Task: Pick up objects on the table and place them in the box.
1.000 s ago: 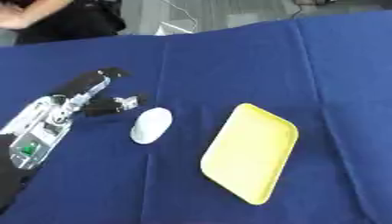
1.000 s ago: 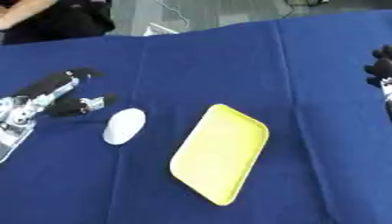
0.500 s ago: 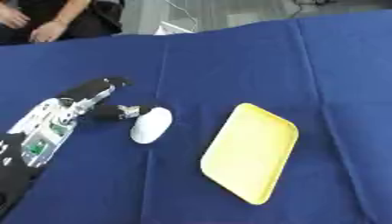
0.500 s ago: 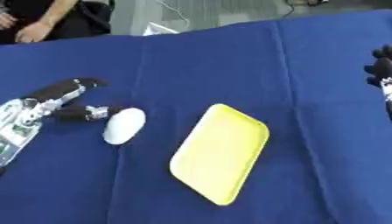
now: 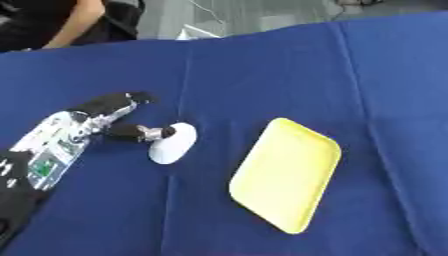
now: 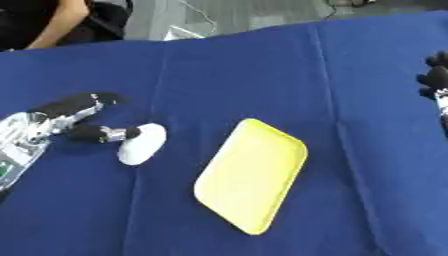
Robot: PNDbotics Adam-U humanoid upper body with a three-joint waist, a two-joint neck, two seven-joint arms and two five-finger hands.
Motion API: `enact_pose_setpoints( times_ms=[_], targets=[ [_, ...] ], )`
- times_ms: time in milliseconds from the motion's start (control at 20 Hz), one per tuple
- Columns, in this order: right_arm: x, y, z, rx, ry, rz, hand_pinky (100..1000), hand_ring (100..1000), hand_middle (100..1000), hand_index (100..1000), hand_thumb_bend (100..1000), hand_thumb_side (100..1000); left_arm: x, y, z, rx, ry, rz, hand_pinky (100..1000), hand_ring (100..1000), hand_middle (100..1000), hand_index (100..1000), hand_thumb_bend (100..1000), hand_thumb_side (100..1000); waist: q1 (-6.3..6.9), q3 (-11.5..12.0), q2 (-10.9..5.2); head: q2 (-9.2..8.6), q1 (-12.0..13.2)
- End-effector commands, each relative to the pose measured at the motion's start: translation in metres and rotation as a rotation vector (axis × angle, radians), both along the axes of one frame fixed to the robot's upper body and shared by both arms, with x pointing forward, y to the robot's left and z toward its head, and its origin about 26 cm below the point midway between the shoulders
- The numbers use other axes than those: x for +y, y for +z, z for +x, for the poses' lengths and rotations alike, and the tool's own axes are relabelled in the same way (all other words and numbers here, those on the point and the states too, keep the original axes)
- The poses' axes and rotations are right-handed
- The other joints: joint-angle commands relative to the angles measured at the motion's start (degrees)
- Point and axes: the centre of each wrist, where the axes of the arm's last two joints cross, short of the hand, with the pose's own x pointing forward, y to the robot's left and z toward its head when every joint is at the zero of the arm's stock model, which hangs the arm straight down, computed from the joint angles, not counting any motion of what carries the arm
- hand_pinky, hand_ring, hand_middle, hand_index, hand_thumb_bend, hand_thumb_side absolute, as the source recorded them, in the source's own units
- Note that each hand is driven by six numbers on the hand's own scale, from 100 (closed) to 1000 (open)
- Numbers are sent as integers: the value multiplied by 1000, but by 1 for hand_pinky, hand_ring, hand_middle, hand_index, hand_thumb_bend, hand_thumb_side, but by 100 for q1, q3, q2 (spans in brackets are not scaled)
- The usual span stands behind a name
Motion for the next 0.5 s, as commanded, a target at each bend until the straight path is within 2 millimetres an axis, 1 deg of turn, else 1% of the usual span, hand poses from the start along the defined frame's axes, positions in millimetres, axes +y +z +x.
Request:
enact_pose_setpoints(
  times_ms=[50,500],
  targets=[
    [0,9,-1,-24,7,-19,864,865,930,1000,341,933,1,17,1,-31,-19,27,988,970,926,980,620,1000,-26,-1,-71,-2,33],
    [-1,9,-1,-24,7,-20,864,865,930,1000,341,934,-6,21,0,-36,-50,41,989,968,921,972,605,1000,-25,-3,-73,-3,26]
  ],
)
